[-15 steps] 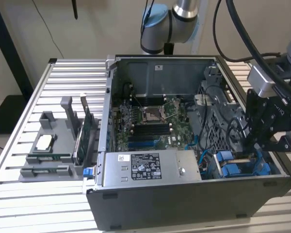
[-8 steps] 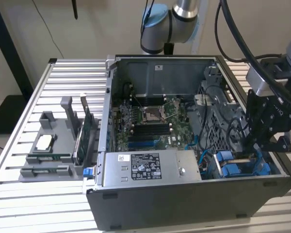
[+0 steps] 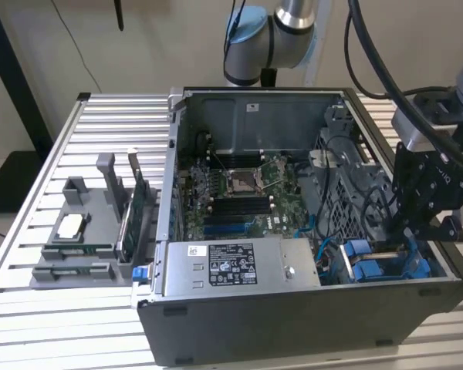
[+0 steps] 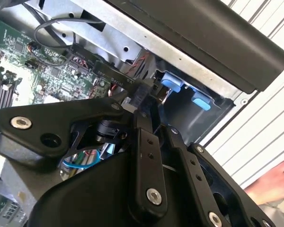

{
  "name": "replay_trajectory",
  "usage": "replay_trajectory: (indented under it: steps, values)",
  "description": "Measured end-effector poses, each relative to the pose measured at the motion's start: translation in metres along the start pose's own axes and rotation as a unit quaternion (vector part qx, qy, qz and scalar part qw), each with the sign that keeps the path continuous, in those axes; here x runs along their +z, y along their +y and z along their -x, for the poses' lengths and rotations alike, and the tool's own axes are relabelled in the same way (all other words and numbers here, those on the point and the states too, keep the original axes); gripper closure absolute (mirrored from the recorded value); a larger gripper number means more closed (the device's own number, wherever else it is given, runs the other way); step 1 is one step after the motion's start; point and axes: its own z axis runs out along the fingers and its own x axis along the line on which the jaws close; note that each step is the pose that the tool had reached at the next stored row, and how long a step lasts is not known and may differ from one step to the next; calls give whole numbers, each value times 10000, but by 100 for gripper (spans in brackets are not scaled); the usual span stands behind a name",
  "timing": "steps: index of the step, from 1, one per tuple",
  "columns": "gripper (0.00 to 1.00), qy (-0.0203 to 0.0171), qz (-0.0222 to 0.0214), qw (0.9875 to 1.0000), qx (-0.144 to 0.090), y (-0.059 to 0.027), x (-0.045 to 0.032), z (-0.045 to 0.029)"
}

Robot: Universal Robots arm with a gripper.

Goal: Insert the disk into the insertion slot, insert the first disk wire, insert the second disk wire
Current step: 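Insert the first disk wire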

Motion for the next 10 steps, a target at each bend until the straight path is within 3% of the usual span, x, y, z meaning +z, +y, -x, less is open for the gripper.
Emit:
replay_trajectory:
  steps: [10]
  values:
    - [81,-3,0,10000,15,-19,28,18]
